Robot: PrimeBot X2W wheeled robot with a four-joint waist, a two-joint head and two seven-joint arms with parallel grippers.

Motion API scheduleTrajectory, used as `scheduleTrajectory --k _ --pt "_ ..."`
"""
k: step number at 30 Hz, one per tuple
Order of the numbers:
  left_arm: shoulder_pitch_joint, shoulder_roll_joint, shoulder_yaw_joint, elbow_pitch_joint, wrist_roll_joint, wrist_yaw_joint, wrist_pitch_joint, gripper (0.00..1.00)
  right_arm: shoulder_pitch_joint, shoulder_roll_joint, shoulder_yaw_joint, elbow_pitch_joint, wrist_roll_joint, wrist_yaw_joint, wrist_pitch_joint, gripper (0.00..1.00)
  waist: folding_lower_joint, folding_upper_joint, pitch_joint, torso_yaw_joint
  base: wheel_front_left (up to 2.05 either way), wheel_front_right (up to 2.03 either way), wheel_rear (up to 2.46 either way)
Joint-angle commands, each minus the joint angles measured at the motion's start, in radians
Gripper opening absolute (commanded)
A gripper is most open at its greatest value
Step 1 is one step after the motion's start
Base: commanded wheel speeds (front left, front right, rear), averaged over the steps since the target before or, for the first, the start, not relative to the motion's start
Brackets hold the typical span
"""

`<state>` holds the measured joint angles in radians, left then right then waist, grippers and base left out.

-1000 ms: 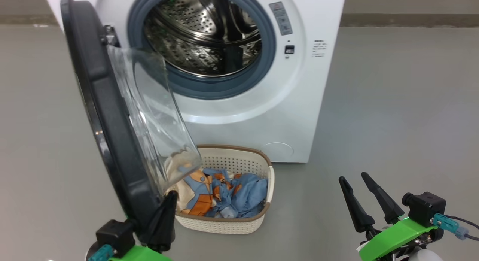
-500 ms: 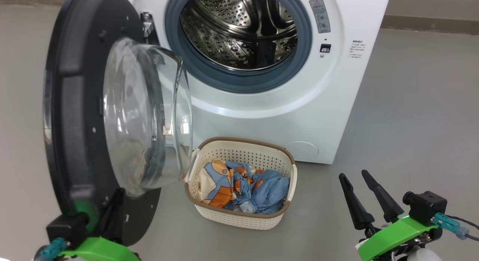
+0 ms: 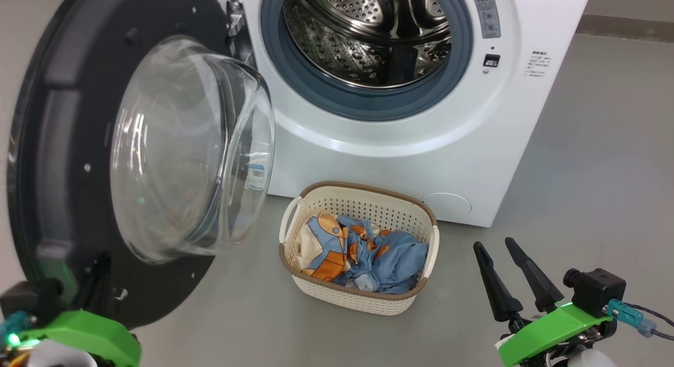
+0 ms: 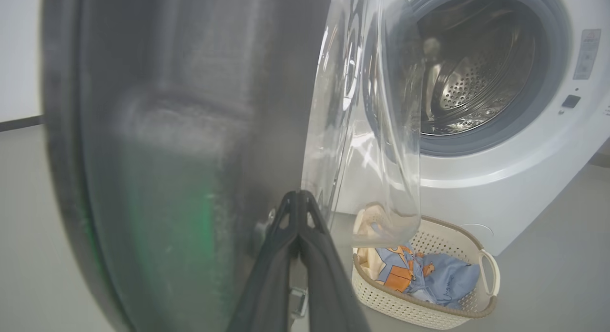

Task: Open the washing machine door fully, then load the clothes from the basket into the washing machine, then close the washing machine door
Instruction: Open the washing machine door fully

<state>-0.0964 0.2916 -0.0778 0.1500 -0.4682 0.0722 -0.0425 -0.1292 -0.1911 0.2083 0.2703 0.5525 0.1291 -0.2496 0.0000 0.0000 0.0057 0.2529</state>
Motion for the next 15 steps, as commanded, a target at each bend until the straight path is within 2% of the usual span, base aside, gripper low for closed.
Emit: scheduleTrajectory --k 1,15 --pt "-0.065 0.053 0.061 -0.012 0.0 0.015 0.0 0.0 -0.025 -0.002 0.016 -0.027 -0.012 0.002 -0.012 1.0 0.0 0.0 0.009 0.009 0.0 0.0 0.0" --pt "-0.283 0.179 0.101 0.279 -0.012 -0.024 0.033 0.0 -0.077 -0.013 0.021 -0.029 -0.019 0.002 -0.012 1.0 0.0 0.0 0.084 0.03 0.0 0.0 0.0"
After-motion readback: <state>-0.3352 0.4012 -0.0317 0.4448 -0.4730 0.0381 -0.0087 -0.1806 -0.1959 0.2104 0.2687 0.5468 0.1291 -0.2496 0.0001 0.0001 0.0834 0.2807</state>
